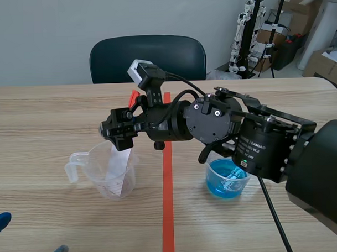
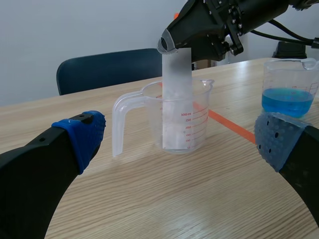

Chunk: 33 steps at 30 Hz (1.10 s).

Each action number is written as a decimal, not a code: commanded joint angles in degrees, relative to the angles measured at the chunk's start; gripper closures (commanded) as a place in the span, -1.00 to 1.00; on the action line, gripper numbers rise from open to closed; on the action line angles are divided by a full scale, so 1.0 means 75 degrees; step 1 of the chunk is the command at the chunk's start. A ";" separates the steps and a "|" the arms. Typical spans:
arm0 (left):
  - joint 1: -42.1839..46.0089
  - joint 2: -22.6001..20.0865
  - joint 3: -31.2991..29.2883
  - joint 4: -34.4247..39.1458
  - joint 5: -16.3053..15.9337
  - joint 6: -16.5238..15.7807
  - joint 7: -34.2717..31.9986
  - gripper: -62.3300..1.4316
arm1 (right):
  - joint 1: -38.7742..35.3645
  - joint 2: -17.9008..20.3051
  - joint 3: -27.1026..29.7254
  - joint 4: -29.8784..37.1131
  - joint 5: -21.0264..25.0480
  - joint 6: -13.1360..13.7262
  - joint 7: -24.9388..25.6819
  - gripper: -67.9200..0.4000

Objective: Do the redox reaction experiment. lift the metal plate out of the left beaker

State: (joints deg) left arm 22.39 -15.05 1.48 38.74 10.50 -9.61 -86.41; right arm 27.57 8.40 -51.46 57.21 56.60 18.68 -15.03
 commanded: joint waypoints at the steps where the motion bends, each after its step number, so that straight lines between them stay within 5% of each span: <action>1: 0.0061 0.0012 -0.0012 0.0058 -0.0052 0.0009 -0.0349 -1.00 | 0.0216 -0.0020 0.0052 0.0146 0.0085 0.0050 0.0137 0.14; 33: 0.0061 0.0012 -0.0012 0.0058 -0.0052 0.0009 -0.0349 -1.00 | 0.0216 0.0289 0.0058 0.0146 0.0289 -0.0032 -0.0157 0.32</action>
State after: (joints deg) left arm 22.39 -15.07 1.48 38.74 10.50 -9.58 -86.41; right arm 27.70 10.24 -51.46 57.21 58.15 18.20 -17.37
